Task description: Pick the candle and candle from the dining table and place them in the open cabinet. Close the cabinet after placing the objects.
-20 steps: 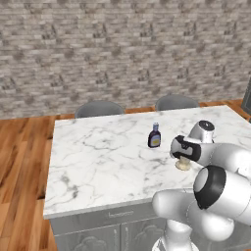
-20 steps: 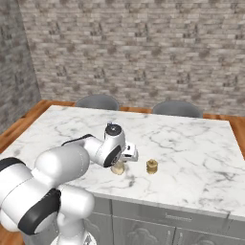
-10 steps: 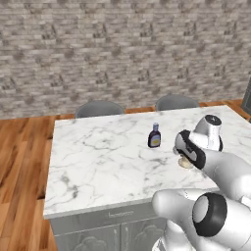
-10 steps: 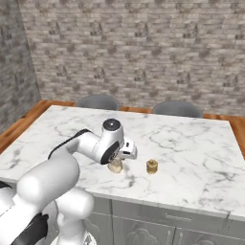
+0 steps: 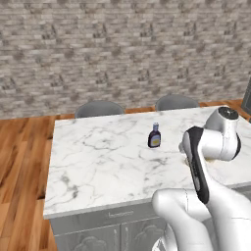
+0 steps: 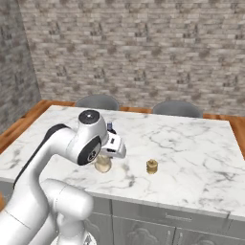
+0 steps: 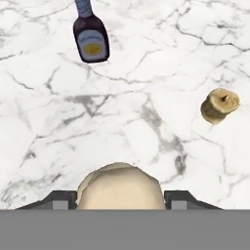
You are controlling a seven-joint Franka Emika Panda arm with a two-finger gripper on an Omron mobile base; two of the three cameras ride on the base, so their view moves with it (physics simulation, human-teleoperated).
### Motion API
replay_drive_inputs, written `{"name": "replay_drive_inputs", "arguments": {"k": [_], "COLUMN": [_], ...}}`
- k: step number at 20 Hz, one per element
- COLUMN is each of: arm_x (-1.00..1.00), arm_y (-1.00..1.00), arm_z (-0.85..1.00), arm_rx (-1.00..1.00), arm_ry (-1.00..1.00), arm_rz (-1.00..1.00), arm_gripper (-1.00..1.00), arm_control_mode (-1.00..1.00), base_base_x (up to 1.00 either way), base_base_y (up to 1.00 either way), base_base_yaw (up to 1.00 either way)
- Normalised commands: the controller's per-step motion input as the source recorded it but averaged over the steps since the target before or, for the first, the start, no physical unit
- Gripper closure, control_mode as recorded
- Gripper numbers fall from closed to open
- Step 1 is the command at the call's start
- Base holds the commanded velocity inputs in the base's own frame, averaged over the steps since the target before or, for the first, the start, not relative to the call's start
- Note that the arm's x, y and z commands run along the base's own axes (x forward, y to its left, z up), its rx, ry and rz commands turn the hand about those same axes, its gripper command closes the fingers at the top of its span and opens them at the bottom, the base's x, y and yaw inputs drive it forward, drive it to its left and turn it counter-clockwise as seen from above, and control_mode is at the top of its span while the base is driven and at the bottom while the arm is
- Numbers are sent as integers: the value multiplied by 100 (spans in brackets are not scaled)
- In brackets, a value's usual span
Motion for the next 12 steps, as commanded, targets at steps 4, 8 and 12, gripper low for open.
{"name": "replay_drive_inputs", "arguments": {"k": [4,8,12], "arm_x": [-57,-54,-60], "arm_y": [2,0,0], "arm_z": [52,43,43], "arm_rx": [0,0,0], "arm_ry": [0,0,0], "arm_rz": [0,-1,-1], "arm_gripper": [100,100,100], "arm_control_mode": [-100,-100,-100], "base_base_x": [0,0,0], "base_base_y": [0,0,0], "base_base_yaw": [0,0,0]}}
